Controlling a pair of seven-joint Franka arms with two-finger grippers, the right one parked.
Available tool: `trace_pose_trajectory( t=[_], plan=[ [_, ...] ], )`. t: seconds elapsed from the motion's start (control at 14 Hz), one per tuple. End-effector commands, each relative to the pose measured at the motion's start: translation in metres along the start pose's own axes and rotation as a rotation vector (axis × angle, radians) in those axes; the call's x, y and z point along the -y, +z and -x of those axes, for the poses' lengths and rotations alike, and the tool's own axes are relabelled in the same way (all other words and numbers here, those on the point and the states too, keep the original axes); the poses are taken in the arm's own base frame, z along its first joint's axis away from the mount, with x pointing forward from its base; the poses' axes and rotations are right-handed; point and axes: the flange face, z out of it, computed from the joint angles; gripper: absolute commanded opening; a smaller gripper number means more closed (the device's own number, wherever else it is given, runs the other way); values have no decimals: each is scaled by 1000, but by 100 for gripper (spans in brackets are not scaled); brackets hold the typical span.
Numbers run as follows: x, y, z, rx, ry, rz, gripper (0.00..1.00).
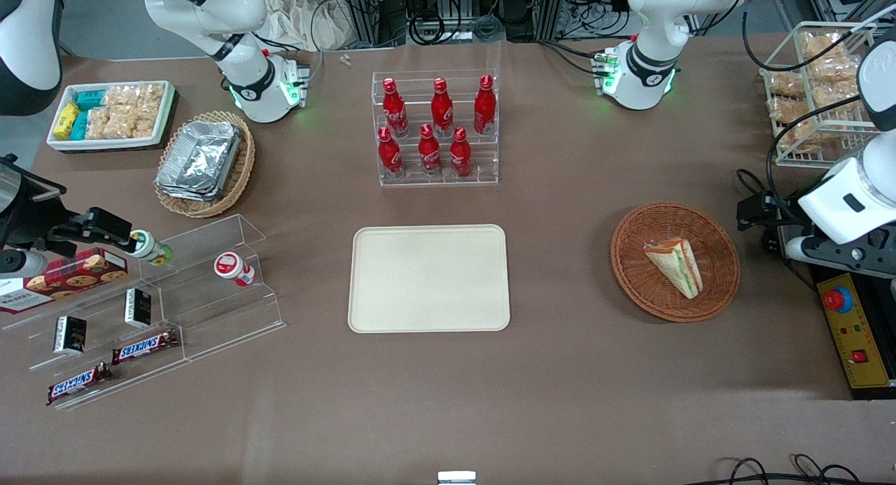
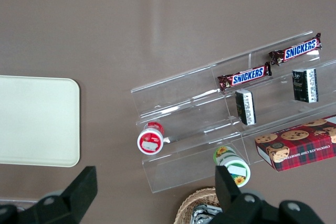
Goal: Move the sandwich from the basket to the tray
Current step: 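Lower the open left gripper over the wrapped sandwich in the basket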
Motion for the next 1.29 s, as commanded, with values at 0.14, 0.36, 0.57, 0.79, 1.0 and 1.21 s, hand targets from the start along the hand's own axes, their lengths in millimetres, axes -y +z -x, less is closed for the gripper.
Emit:
trace_pose_trajectory(
  t=[0.14,0.36,0.57,0.79,1.0,1.21],
  plan=[
    [3,-3,-3,8,16,1,100],
    [3,5,-3,28,5,-5,100],
    [6,31,3,81,-35,-54,100],
    [7,57,9,82,-173,-62,100],
    [4,96,29,6,-261,-66,100],
    [3,148,40,-32,-431,-66,100]
  ],
)
